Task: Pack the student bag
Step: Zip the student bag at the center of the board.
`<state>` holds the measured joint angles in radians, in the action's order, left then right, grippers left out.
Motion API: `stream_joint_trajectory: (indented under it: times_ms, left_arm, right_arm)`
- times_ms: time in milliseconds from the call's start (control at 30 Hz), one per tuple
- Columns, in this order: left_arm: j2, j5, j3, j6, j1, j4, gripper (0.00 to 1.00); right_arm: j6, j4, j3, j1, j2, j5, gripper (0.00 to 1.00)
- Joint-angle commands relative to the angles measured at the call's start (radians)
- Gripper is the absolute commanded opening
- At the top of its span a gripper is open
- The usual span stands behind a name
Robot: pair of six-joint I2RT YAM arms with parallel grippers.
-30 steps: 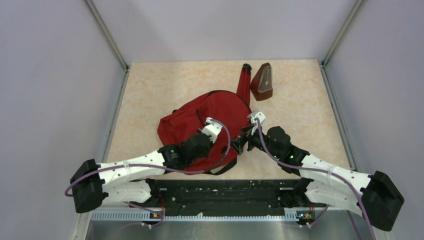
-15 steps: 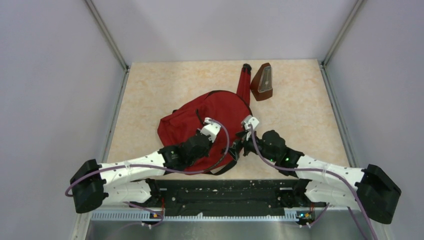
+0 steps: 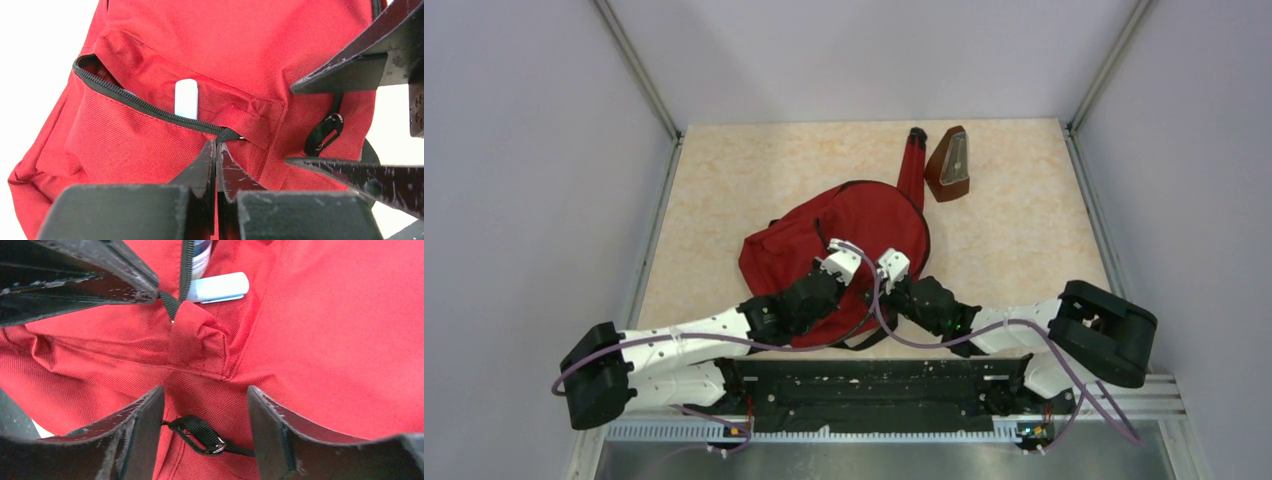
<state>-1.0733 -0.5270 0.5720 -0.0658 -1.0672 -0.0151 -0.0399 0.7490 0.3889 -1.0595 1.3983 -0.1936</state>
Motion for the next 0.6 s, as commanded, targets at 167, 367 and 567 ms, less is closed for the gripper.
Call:
stream_joint_trajectory:
  times_ms: [167,367,567]
  left_arm:
    - [0.04,-0.122,-0.048,0.102,0.02,-0.169,0.0]
    - [0.05,-0.102,-0.037,0.138,0.083,-0.227,0.0]
    - [0.049,-0.034,-0.012,0.133,0.212,-0.219,0.0]
  right_arm:
    - [0.0,0.087,0.014,-0.045,-0.003,-0.062,0.0]
    - [-0.051,-0.031,-0.029,-0.066,-0.07,-0.044,0.0]
    - [-0.126,-0.126,-0.084,-0.077,-0.136,-0.122,0.0]
